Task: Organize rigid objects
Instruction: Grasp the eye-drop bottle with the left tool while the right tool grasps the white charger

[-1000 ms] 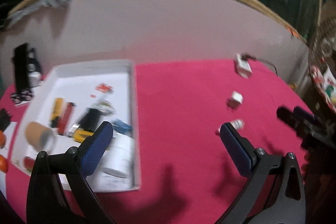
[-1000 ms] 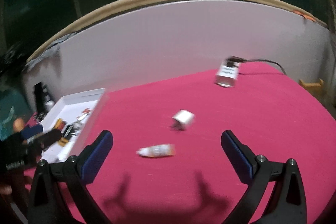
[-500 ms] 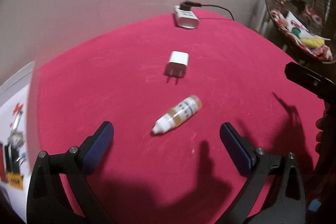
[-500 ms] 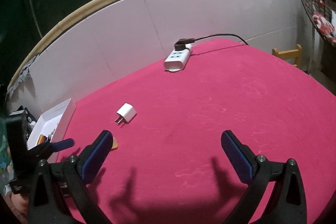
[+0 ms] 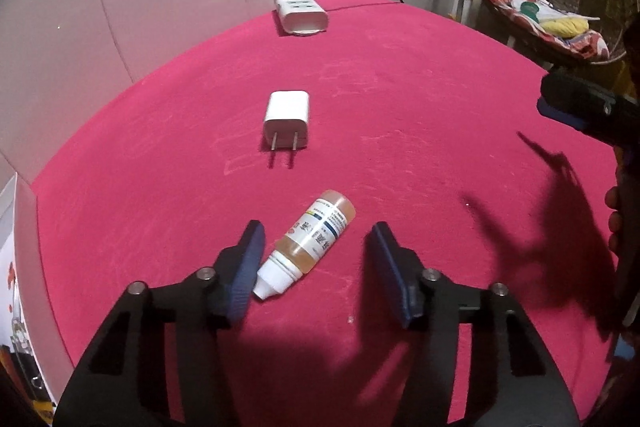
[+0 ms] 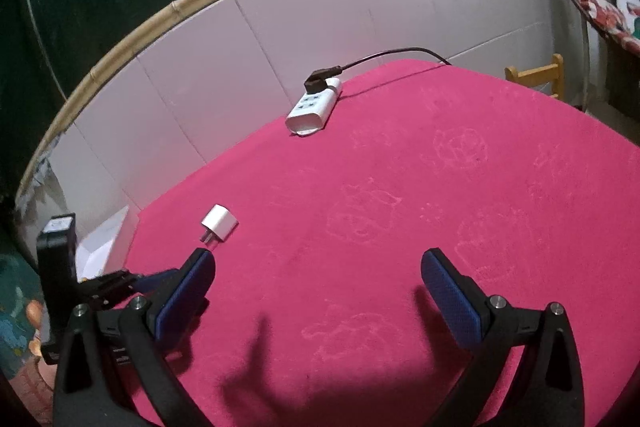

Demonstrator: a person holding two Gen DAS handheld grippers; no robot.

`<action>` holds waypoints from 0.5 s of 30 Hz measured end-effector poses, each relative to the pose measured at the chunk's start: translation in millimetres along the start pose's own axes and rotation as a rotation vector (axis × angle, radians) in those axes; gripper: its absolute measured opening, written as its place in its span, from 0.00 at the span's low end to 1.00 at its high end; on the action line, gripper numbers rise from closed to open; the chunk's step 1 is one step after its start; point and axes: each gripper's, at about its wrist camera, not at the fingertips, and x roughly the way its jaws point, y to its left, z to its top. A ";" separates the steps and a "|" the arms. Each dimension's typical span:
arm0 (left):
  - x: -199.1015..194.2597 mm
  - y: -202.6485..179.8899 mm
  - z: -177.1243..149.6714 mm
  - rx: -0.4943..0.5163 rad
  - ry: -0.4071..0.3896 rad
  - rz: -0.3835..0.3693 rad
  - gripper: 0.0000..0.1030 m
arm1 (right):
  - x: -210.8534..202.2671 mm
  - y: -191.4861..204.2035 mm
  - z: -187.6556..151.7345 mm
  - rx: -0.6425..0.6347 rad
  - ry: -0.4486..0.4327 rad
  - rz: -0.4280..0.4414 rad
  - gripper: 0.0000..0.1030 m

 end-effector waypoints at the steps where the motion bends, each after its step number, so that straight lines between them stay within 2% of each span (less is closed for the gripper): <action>1: -0.3 -0.8 -0.5 0.000 -0.002 -0.002 0.48 | -0.8 -0.6 0.5 0.009 -0.008 0.014 1.00; 3: -0.5 -2.1 -1.3 -0.003 -0.006 0.002 0.47 | -2.2 -1.4 2.0 0.025 -0.020 0.051 1.00; 6: -2.4 -4.0 -3.7 -0.013 -0.013 -0.002 0.39 | -0.6 3.8 4.7 0.017 -0.011 0.085 1.00; 9: -5.3 -9.2 -6.3 -0.018 -0.027 0.013 0.19 | 7.9 15.7 10.3 -0.038 0.024 0.093 1.00; 15: -20.8 -5.2 -23.3 -0.151 -0.048 0.048 0.19 | 48.0 51.5 23.2 -0.197 0.116 -0.013 1.00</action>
